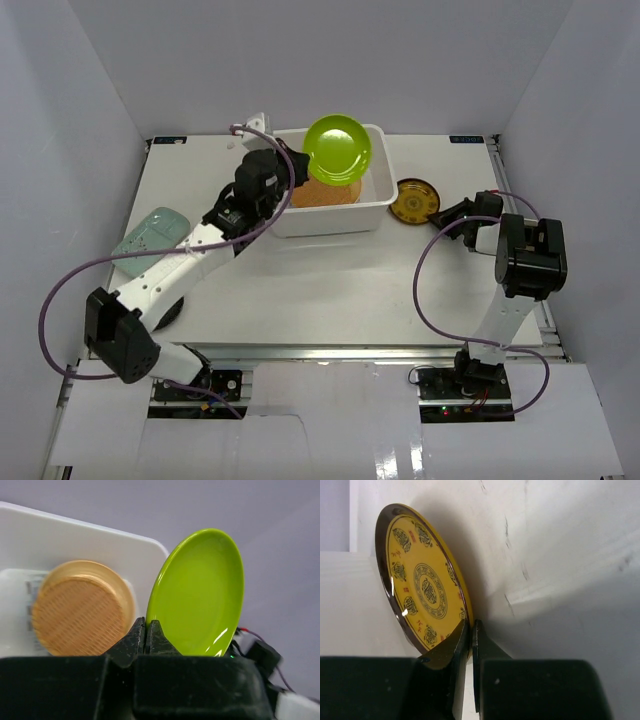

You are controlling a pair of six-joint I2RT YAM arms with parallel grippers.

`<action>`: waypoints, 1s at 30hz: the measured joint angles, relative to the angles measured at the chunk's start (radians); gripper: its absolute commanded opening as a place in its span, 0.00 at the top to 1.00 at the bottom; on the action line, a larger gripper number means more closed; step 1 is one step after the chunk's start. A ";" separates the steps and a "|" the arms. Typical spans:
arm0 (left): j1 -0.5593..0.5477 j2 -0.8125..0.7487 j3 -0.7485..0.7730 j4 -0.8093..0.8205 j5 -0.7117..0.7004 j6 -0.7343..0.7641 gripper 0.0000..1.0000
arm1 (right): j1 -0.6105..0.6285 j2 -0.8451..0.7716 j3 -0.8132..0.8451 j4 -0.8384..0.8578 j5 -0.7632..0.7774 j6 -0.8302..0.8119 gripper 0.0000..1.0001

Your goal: Place the plates into the plastic bin on the countertop

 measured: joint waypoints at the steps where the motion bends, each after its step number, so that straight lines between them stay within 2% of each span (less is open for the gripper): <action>1: 0.052 0.034 0.038 -0.035 0.020 0.000 1.00 | 0.000 -0.014 -0.021 0.008 0.011 0.004 0.92; 5: 0.166 0.201 0.177 -0.132 0.082 0.006 1.00 | -0.015 -0.144 -0.129 -0.006 0.054 -0.002 0.92; 10: 0.215 0.372 0.264 -0.224 0.148 0.024 1.00 | -0.063 -0.440 -0.256 -0.034 0.085 -0.021 0.92; 14: 0.237 0.479 0.300 -0.292 0.172 0.041 0.99 | -0.069 -0.674 -0.261 -0.042 0.073 -0.047 0.92; 15: 0.240 0.496 0.303 -0.303 0.172 0.044 0.94 | -0.067 -0.714 -0.246 -0.049 0.058 -0.057 0.92; 16: 0.242 0.510 0.303 -0.314 0.170 0.050 0.86 | -0.062 -0.740 -0.221 -0.064 0.042 -0.066 0.92; 18: 0.247 0.532 0.303 -0.328 0.165 0.060 0.80 | -0.042 -0.759 -0.150 -0.108 0.011 -0.096 0.92; 19: 0.248 0.538 0.303 -0.334 0.158 0.061 0.68 | -0.024 -0.759 -0.106 -0.129 -0.002 -0.113 0.92; 22: 0.252 0.542 0.304 -0.345 0.137 0.075 0.45 | 0.076 -0.759 -0.001 -0.186 0.001 -0.163 0.92; 23: 0.253 0.542 0.308 -0.346 0.134 0.079 0.31 | 0.127 -0.758 0.027 -0.203 0.009 -0.177 0.92; 25: 0.253 0.542 0.315 -0.344 0.126 0.084 0.18 | 0.234 -0.735 0.093 -0.243 0.013 -0.209 0.92; 26: 0.254 0.538 0.315 -0.340 0.124 0.082 0.07 | 0.289 -0.710 0.133 -0.256 0.013 -0.222 0.92; 30: 0.254 0.462 0.277 -0.315 0.137 0.104 0.02 | 0.399 -0.602 0.251 -0.311 0.035 -0.266 0.92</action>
